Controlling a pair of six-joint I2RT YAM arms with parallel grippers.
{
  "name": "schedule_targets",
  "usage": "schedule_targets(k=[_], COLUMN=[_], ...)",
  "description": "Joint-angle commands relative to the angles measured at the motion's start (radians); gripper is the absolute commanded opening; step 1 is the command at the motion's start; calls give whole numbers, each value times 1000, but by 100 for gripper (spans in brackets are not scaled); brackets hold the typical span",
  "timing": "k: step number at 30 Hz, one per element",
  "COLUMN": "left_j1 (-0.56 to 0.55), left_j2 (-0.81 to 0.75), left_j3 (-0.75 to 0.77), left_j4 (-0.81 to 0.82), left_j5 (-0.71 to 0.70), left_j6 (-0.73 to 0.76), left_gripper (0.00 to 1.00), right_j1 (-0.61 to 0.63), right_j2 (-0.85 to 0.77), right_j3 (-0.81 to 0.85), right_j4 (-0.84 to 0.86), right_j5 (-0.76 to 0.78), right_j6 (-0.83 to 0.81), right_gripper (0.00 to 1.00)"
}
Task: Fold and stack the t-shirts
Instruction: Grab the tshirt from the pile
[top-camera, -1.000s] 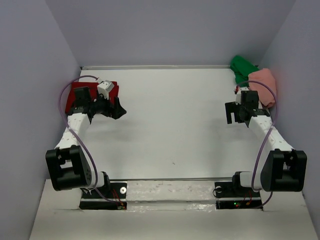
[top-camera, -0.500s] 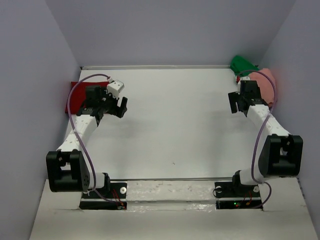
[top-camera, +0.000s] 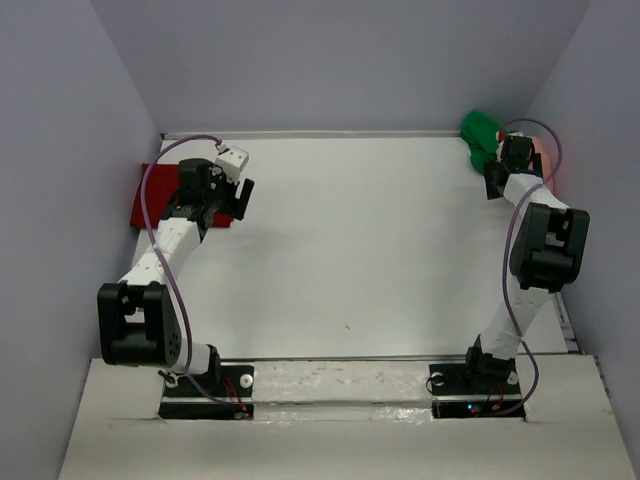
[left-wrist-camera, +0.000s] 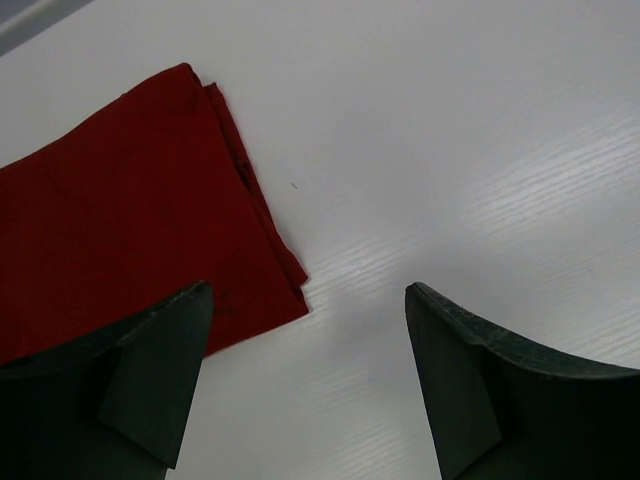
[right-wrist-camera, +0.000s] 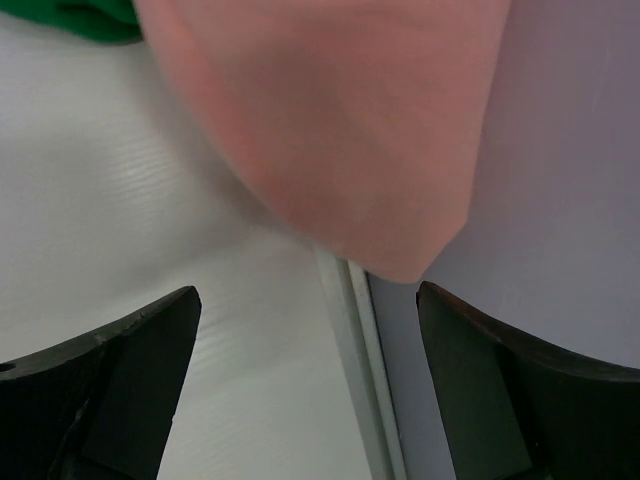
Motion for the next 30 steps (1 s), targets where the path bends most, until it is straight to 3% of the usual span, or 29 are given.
schedule_targets(k=[1,12,14,15,19,22,26,30], left_j1=[0,0,0,2,6,8,9,14], left_j2=[-1,10,14,17,26,28,28,5], left_j3=[9,-9,-9,-8,-3,-1,2,2], left_j4=[37,32,28,28,28,28,2,-8], left_j5=[-52,-144,-169,-175,-202,-201,-198,-186], left_j6=[-1,20,28,31,33,34,37,43], left_gripper=[88,89,89,89,89,89,89,89], right_j1=[-62,-148,-157,-157,-157,-157,-157,-157], right_j2=[44,223,254,265,294,274,188,32], right_j3=[130,340,389,404,440,423,402,484], right_j4=[73,24,-6,-31,-78,-89,-117,-265], right_j5=[-41,-185,-219,-240,-283,-294,-309,-389], right_j6=[-33,-54,-30,-22,10,13,-4,-13], right_gripper=[94,85,79,74,25,0,0,0])
